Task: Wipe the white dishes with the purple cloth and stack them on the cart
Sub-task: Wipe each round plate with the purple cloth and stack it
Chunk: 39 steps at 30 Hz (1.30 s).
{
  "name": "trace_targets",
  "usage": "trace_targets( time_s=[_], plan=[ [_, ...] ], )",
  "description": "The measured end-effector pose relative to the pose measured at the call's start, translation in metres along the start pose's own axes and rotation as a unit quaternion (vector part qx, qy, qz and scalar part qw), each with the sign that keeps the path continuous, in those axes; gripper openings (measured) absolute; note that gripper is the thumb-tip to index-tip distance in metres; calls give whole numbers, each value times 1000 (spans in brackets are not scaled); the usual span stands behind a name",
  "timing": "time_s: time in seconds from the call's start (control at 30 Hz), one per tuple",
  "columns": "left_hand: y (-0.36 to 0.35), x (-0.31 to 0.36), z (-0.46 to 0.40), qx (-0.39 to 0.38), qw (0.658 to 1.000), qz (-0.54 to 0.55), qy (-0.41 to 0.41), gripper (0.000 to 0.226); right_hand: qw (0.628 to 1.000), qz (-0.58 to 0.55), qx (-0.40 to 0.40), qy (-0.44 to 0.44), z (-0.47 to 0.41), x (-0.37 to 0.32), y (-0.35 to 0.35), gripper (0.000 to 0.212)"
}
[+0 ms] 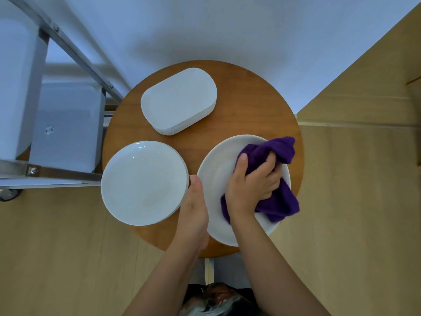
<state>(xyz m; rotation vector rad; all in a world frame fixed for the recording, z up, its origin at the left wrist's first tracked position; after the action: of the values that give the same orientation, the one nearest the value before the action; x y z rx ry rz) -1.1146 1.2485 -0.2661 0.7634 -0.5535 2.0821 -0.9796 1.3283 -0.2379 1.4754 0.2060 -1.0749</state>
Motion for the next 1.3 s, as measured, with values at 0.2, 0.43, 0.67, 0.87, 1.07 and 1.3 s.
trace_targets(
  time_s=[0.2, 0.43, 0.67, 0.87, 1.07, 1.3],
  plan=[
    [5, 13, 0, -30, 999, -30, -7, 75, 982, -39, -69, 173, 20, -50, -7, 48],
    [10, 20, 5, -37, 998, 47, -15, 43, 938, -100, -208, 259, 51, -80, -21, 21],
    [20, 18, 9, -40, 991, 125, 5, 51, 911, -131, -356, 163, 72, -48, -34, 11],
    [33, 11, 3, -16, 991, 126, 35, 46, 879, -64, -421, 213, 83, -40, -35, 17],
    [33, 21, 0, -55, 990, 127, 20, 45, 819, 53, -533, 206, 86, -16, -31, 19],
    [39, 25, 4, -45, 996, 68, -25, 35, 724, 199, -655, 81, 74, 27, -9, 20]
  ],
)
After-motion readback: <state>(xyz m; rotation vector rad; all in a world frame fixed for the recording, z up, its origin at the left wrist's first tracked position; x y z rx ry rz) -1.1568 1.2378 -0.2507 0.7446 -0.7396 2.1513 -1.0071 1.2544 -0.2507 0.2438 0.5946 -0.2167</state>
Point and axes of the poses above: each hand's wrist, its own z-axis away from the middle knuckle, its own y-axis out of the back of the hand, x = y × z, the point moved 9 cm from there along -z, towards the middle knuckle, and after that the axes turned 3 degrees about -x, right-handed, at the moved point
